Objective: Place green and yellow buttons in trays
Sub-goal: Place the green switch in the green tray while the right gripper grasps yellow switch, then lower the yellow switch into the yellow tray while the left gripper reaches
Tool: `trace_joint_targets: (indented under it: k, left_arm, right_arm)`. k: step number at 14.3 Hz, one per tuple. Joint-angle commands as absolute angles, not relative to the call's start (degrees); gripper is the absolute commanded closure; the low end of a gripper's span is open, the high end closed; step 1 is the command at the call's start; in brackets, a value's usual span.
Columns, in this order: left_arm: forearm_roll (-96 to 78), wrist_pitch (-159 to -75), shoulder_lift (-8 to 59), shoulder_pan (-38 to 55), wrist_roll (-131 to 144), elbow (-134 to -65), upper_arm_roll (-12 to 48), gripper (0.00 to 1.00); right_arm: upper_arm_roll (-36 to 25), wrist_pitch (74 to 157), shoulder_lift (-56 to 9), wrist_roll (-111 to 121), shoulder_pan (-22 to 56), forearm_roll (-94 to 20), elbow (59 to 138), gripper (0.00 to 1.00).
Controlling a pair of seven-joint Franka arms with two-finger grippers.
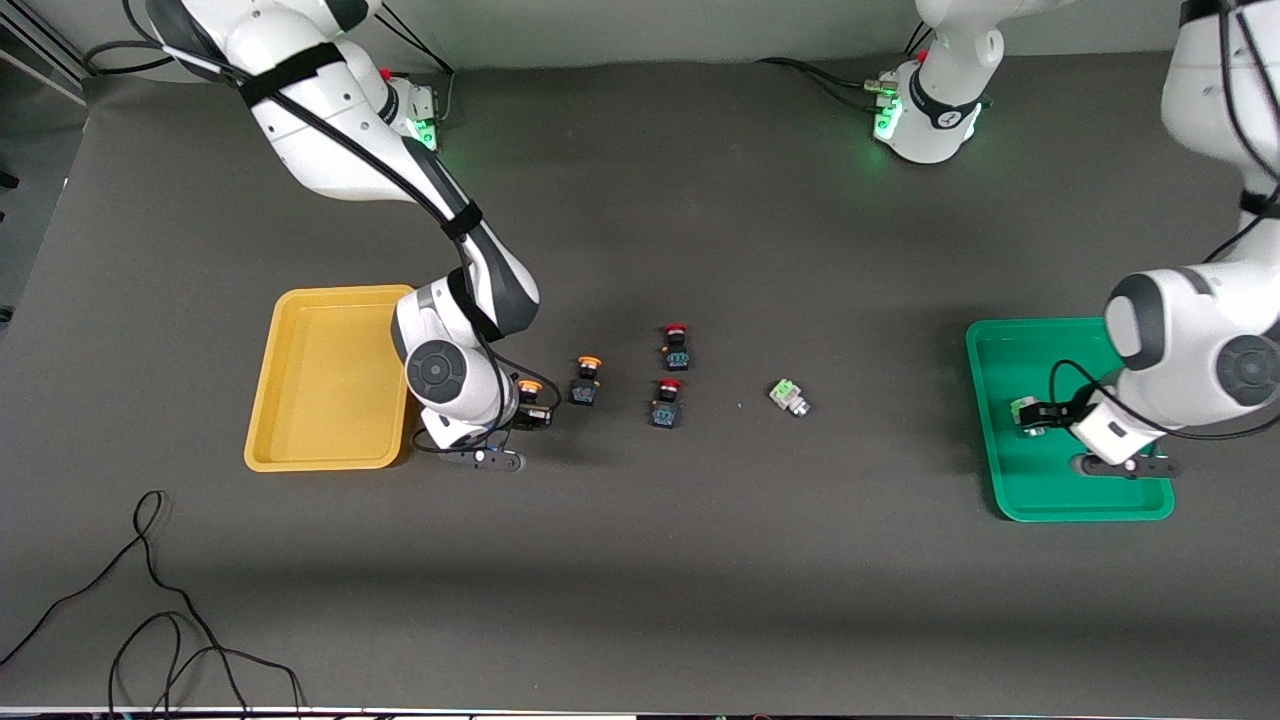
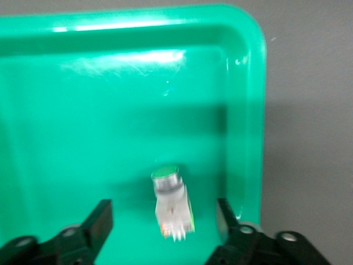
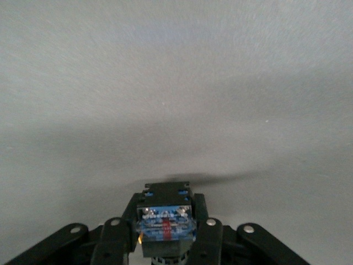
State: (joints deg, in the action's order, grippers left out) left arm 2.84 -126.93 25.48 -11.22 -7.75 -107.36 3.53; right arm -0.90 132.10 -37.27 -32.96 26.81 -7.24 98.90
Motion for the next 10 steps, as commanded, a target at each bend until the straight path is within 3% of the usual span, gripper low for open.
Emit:
trace_joint_targets:
  k: [1, 4, 7, 10]
  left_arm:
    - [3.4, -111.6, 21.5, -11.0, -8.1, -98.7, 3.3, 0.00]
    - [3.0, -102.1, 19.5, -10.5, -7.0, -91.1, 3.8, 0.00]
    - [2.7, -102.1, 18.5, -4.0, 2.3, -91.8, 4.0, 0.00]
    - [1.0, -103.8, 19.6, 5.9, 12.4, -92.6, 4.0, 0.00]
  right_arm:
    - [-1.8, 124.0, -29.0, -33.0, 26.5, -8.3, 99.6, 1.00]
    - [-6.2, 115.1, -21.9, -30.0, 26.5, -8.2, 99.5, 1.00]
    - [-13.6, 107.5, -17.4, -19.2, 26.5, -8.2, 99.8, 1.00]
    - [-20.4, 105.0, -17.4, -7.6, 26.6, -8.2, 100.4, 1.00]
